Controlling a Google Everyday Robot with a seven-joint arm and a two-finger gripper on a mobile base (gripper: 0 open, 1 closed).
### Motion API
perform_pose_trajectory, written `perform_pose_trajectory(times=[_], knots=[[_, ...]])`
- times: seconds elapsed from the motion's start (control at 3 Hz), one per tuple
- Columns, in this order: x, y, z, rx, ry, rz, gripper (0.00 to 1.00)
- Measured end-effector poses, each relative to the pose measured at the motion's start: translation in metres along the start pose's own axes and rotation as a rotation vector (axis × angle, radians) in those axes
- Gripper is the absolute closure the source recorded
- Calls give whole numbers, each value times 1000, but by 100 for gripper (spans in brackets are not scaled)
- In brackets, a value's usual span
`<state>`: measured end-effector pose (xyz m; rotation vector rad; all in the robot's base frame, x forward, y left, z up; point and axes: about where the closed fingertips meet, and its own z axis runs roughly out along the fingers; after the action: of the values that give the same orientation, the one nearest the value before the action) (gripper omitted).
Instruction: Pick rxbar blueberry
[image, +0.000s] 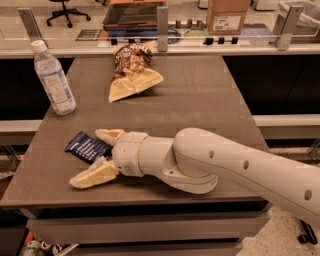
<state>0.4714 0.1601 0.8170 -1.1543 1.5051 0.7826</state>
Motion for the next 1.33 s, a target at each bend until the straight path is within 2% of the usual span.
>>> perform_pose_trajectory(times=[0.67, 1.0, 1.33], knots=[[0, 0, 0, 0, 0, 0, 81], [-1, 2, 1, -3, 0, -3, 100], [-2, 2, 1, -3, 0, -3, 100]])
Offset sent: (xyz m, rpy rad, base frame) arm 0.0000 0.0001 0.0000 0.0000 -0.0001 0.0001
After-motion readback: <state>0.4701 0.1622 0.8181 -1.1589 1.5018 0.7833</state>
